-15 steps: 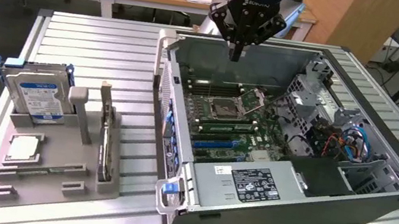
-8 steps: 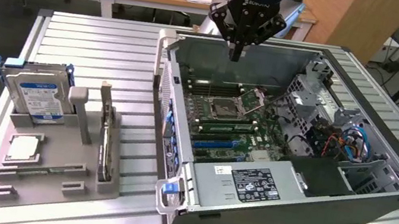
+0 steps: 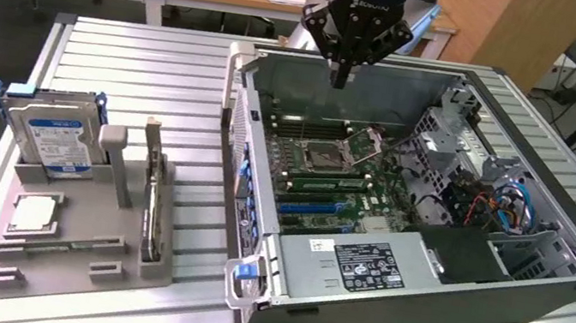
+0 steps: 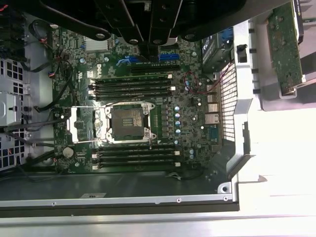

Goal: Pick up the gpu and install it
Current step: 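Reach for the gpu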

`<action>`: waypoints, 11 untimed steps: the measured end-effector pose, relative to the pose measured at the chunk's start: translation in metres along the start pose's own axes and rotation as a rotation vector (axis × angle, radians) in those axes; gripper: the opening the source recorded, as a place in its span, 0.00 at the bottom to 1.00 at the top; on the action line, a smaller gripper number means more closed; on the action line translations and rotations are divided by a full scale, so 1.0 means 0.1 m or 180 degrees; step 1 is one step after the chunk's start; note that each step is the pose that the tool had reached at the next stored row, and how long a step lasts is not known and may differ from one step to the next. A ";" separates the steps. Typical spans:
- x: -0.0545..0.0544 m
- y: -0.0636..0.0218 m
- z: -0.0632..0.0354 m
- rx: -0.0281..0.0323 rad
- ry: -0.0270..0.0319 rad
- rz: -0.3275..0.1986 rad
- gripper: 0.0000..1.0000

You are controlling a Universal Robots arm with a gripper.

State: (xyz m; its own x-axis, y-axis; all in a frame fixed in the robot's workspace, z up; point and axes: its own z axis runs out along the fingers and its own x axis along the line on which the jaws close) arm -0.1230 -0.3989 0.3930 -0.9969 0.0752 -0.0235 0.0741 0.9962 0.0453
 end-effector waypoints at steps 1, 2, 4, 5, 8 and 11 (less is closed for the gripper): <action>0.01 -0.001 -0.001 0.0000 0.0000 0.0000 0.11; 0.04 -0.002 -0.002 0.0001 0.0001 0.0000 0.11; 0.09 -0.006 -0.002 0.0001 0.0001 0.0001 0.11; 0.12 -0.008 -0.003 0.0001 0.0001 0.0000 0.11; 0.23 -0.023 -0.006 0.0001 0.0001 0.0000 0.11; 0.32 -0.067 -0.011 0.0001 0.0001 0.0001 0.11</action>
State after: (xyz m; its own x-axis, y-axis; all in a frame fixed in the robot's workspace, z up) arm -0.1558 -0.4032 0.3930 -0.9969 0.0754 -0.0233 0.0743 0.9962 0.0450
